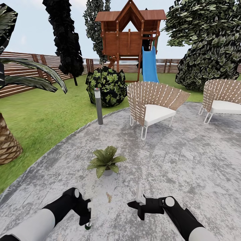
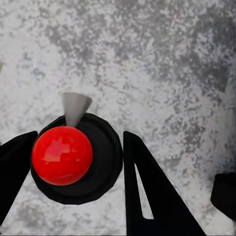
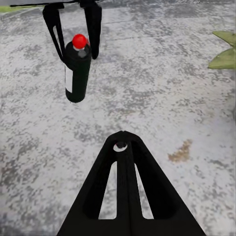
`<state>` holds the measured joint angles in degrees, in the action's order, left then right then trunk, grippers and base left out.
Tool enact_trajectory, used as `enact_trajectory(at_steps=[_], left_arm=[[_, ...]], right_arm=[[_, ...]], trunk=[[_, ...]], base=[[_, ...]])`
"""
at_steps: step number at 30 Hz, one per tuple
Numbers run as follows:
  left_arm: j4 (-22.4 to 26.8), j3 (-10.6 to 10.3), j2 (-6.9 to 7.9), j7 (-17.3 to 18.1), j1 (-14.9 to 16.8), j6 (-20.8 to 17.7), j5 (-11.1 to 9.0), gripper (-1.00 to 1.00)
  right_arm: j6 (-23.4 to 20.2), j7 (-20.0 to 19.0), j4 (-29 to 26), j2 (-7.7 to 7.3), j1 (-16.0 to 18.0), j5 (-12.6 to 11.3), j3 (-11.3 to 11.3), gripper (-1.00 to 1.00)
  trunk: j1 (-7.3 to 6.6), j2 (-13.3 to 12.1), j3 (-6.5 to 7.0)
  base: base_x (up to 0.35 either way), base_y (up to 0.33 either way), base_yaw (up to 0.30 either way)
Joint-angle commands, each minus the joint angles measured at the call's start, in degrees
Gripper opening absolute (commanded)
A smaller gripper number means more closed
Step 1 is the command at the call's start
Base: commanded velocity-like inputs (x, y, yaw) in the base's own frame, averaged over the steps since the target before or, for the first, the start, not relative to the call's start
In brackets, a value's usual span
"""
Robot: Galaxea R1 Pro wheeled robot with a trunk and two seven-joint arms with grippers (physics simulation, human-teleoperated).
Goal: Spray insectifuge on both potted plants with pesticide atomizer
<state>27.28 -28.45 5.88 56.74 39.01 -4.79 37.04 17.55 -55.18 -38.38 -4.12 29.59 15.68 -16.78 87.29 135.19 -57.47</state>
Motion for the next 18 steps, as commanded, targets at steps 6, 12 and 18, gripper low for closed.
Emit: enact_trajectory(at_steps=[6, 12, 18], left_arm=[[-6.3, 0.5, 5.00, -8.6, -2.0, -0.4, -3.1, -1.00], [-12.0, 2.5, 4.39, -21.9, -2.3, 3.0, -21.6, -1.00], [-20.2, 2.5, 4.32, -32.7, -4.7, 14.4, -43.9, -1.00]], right_arm=[[0.4, 1.0, 6.3, -0.10, 0.0, 0.2, 0.2, 1.00], [1.3, 15.9, 20.0, -1.76, 0.0, -0.2, 0.5, 1.00], [8.4, 32.5, 31.4, -2.88, -0.3, -8.0, 5.6, 1.00]], trunk=[[-0.01, 0.0, -0.05], [-0.01, 0.0, -0.05], [-0.01, 0.0, -0.05]], base=[[0.000, 0.000, 0.000], [0.000, 0.000, 0.000], [0.000, 0.000, 0.000]])
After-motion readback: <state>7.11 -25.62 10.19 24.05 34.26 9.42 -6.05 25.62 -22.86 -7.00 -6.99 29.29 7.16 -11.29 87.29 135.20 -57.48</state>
